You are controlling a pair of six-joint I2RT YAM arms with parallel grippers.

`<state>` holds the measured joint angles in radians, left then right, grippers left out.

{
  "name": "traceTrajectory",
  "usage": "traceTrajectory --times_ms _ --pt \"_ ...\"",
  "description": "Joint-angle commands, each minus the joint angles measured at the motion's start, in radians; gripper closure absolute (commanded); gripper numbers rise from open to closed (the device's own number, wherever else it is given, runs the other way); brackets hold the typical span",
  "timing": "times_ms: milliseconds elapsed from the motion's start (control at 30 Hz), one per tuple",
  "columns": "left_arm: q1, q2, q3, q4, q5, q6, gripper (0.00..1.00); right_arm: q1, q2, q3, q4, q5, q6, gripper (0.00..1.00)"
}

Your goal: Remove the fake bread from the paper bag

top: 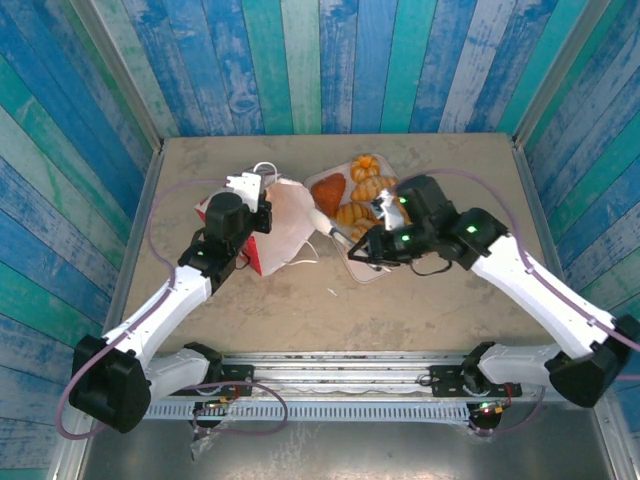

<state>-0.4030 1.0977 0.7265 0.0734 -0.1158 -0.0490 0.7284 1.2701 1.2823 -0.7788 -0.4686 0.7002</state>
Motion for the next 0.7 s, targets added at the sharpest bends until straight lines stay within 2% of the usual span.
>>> traceTrajectory --times_ms 0,133,400,667 --pt "-0.001 0.008 0.026 -0.008 0.029 -0.007 0.94 0.037 0.102 0.030 0.096 0.064 0.011 0.69" --pt "-0.002 0.012 0.022 -0.014 0.034 -0.013 0.94 0.080 0.230 0.092 0.174 0.097 0.023 0.69" --pt "-0.001 0.001 0.022 -0.021 0.032 -0.030 0.94 0.168 0.492 0.286 0.197 0.302 0.032 0.66" --pt "-0.002 -0.003 0.033 -0.034 0.030 -0.044 0.94 0.180 0.644 0.388 0.230 0.411 0.053 0.64"
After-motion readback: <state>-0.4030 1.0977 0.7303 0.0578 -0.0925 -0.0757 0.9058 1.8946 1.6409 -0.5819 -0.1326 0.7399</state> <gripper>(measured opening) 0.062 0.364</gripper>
